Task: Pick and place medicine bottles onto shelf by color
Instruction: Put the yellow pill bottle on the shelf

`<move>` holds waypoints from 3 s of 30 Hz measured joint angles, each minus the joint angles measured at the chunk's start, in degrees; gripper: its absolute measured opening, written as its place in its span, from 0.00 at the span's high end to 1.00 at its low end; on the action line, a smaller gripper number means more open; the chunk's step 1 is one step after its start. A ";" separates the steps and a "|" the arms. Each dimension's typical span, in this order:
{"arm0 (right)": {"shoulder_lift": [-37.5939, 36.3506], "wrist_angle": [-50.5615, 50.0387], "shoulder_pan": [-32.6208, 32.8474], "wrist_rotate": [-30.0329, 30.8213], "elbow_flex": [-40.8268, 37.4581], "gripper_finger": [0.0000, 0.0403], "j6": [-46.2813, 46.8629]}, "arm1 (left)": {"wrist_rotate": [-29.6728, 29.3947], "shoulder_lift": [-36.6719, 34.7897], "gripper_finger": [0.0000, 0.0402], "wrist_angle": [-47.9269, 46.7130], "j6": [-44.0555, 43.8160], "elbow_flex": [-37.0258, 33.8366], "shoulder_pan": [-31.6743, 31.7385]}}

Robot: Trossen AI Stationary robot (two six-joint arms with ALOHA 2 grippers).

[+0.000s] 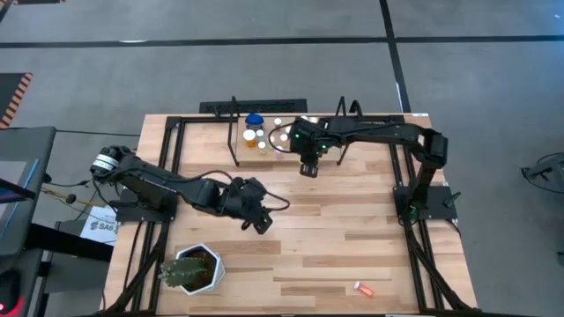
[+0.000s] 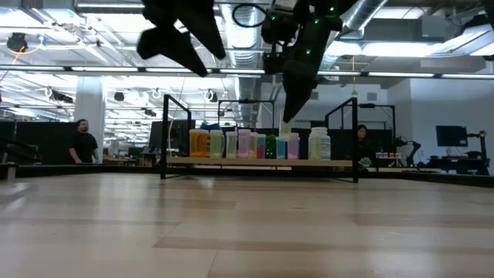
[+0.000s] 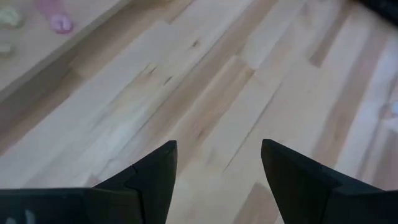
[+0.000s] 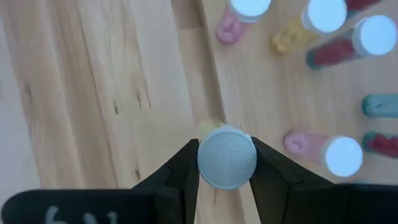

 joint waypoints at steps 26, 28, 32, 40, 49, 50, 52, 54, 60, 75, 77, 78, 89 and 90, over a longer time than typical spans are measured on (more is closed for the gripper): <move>7.84 3.96 -6.86 -0.14 3.41 0.66 -8.56 | -5.27 -0.28 0.45 -5.50 -10.10 0.00 -4.03; 7.84 4.04 -6.99 -0.25 3.41 0.66 -8.58 | -5.27 -0.28 0.45 -5.50 -10.05 0.00 -4.03; 7.84 5.31 -7.01 -0.40 3.41 0.65 -8.94 | -5.27 -0.28 0.45 -5.48 -10.03 0.00 -4.03; 7.84 6.00 -7.36 -0.44 3.41 0.65 -9.08 | -5.25 -0.28 0.45 -5.50 -10.01 0.00 -4.03; 7.84 6.61 -7.73 -0.43 3.41 0.65 -9.07 | -5.25 -0.28 0.45 -5.50 -9.97 0.00 -4.03; 7.84 6.90 -7.73 -0.44 3.41 0.65 -9.12 | -5.25 -0.28 0.45 -5.50 -9.97 0.00 -4.03; 7.84 7.26 -7.75 -0.86 3.41 0.65 -10.22 | -5.25 -0.28 0.45 -5.52 -9.94 0.00 -4.03; 7.84 7.19 -7.76 -2.22 3.41 0.65 -12.80 | -5.25 -0.28 0.45 -5.60 -9.77 0.00 -4.03; 7.84 7.42 -7.72 -3.26 3.41 0.65 -14.96 | -5.23 -0.28 0.45 -5.91 -9.66 0.00 -4.03; 10.25 8.16 -8.54 -3.61 3.55 0.66 -17.58 | -5.30 -0.28 0.45 -6.52 -10.03 0.00 -3.99; 10.25 8.61 -8.54 -3.59 3.54 0.65 -17.55 | -5.32 -0.28 0.45 -6.53 -10.08 0.00 -3.97; 10.22 8.73 -8.54 -3.59 3.52 0.65 -17.55 | -5.36 -0.28 0.45 -6.54 -10.08 0.00 -3.97; 10.16 8.00 -8.21 -3.24 3.24 0.56 -17.41 | -5.71 -0.28 0.45 -6.48 -10.47 0.00 -3.97; 10.15 8.05 -8.09 -3.24 3.24 0.54 -17.41 | -5.71 -0.28 0.45 -6.48 -10.49 0.00 -3.97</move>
